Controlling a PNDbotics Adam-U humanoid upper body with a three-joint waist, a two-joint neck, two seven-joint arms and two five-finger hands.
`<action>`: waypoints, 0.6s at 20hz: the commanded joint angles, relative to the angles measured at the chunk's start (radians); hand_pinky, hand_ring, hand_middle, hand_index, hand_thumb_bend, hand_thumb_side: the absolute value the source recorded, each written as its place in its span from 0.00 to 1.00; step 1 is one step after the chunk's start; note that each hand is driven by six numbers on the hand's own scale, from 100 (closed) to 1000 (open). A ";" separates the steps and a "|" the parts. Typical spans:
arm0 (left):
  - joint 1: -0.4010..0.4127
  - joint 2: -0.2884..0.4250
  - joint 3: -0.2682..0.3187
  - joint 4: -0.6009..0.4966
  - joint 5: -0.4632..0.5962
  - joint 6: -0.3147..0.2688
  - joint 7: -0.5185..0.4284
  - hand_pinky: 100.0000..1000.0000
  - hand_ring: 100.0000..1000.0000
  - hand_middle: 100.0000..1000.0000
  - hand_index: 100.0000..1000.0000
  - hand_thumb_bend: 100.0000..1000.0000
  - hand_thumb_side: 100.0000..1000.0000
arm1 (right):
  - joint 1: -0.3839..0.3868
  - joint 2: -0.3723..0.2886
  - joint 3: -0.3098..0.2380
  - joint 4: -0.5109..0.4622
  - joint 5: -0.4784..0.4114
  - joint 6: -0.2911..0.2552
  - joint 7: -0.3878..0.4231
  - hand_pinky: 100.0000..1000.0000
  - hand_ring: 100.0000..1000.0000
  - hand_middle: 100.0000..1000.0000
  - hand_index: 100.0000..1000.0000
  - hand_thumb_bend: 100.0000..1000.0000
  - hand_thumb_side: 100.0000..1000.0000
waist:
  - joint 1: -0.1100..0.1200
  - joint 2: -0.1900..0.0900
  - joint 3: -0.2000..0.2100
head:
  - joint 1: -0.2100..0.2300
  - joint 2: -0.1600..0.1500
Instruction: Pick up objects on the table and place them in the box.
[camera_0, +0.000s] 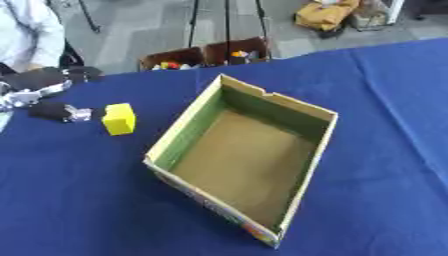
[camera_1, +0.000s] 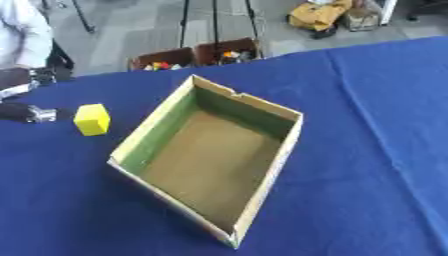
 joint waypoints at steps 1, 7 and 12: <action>-0.023 0.020 0.024 0.009 -0.001 0.000 -0.021 0.82 0.93 1.00 1.00 0.57 1.00 | -0.019 -0.024 0.000 -0.018 -0.009 -0.001 0.007 0.73 0.72 0.56 0.80 0.00 0.58 | 0.016 0.001 -0.005 | 0.013 -0.021; -0.025 0.025 0.041 0.022 0.007 0.001 -0.048 0.82 0.94 1.00 1.00 0.57 0.96 | -0.028 -0.030 0.000 -0.018 -0.010 -0.003 0.012 0.73 0.72 0.56 0.80 0.00 0.58 | 0.024 0.020 -0.022 | 0.025 -0.036; -0.029 0.038 0.053 0.022 0.011 0.016 -0.100 0.82 0.93 1.00 1.00 0.55 0.93 | -0.028 -0.036 -0.002 -0.018 -0.008 0.001 0.013 0.74 0.72 0.55 0.79 0.00 0.57 | 0.028 0.030 -0.027 | 0.029 -0.041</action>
